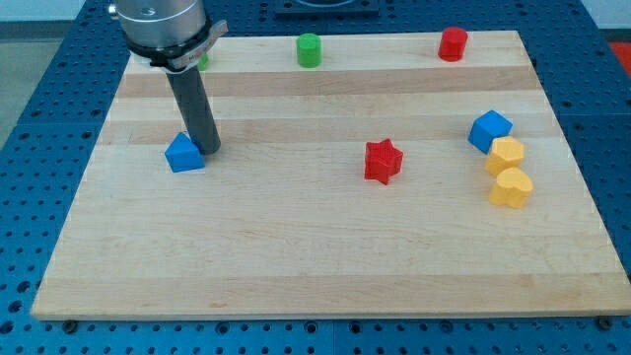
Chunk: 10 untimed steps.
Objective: Point the arm to the bottom of the red star
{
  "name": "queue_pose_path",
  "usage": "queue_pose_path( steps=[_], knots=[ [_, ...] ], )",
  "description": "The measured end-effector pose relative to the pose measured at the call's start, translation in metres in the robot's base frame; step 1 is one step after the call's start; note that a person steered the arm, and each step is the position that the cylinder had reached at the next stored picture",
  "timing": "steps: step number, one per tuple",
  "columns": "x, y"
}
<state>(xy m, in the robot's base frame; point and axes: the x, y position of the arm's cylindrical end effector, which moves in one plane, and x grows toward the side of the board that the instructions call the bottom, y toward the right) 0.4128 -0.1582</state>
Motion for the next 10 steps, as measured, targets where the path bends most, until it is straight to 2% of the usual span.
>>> queue_pose_path(
  steps=[2,6,7,9,10],
  knots=[
    [0.0,-0.011],
    [0.003,0.06],
    [0.007,0.057],
    [0.051,0.013],
    [0.051,0.013]
  ],
)
